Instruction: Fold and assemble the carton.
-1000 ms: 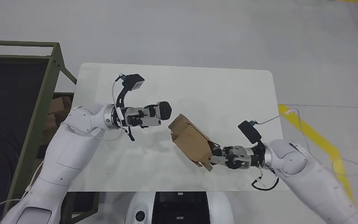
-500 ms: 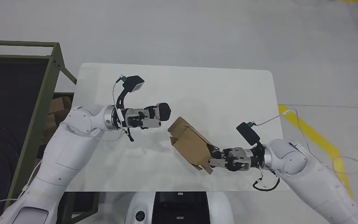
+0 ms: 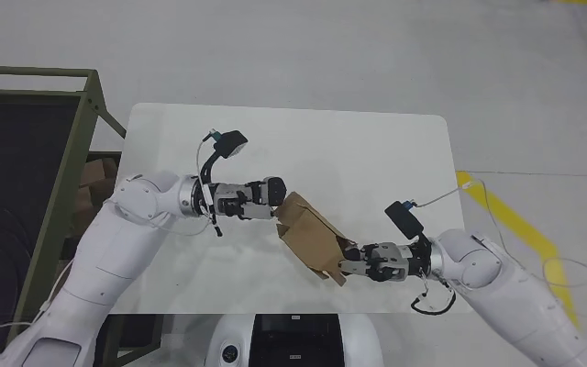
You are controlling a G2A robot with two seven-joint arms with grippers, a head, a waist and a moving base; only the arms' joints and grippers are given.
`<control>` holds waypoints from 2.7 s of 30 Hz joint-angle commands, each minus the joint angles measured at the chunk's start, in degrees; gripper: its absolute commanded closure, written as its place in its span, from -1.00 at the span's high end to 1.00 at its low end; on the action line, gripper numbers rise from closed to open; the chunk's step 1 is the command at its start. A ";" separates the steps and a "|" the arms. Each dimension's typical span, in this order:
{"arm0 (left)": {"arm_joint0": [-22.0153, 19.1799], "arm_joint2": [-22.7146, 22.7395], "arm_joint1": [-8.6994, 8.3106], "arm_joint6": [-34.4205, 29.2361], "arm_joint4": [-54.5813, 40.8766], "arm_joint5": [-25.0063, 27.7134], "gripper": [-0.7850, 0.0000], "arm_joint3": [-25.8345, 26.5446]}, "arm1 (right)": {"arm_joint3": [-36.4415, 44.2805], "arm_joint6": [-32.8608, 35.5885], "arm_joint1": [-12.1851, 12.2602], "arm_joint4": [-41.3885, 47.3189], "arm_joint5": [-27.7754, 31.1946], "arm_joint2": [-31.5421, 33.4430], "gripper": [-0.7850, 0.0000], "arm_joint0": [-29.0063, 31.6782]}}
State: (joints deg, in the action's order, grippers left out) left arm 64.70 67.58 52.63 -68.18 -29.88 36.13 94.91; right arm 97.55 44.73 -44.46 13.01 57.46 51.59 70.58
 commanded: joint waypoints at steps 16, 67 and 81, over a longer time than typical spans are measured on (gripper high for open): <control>-5.47 -8.27 -5.37 2.58 -1.68 2.60 1.00 -0.34 | 1.27 1.55 1.52 2.63 0.54 -4.21 -1.00 -3.31; -5.58 -6.88 -8.65 -7.13 -6.90 -7.12 1.00 0.67 | 3.05 1.55 2.06 4.10 0.54 -2.79 -1.00 -2.39; -7.73 -11.34 -10.86 -9.48 -7.38 -9.47 1.00 3.05 | 4.90 1.56 3.54 4.07 0.54 -6.99 -1.00 -5.41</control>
State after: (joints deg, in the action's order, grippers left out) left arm 57.10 56.70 41.88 -77.67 -36.97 26.66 97.76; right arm 102.44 46.29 -41.06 16.90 58.00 44.87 65.41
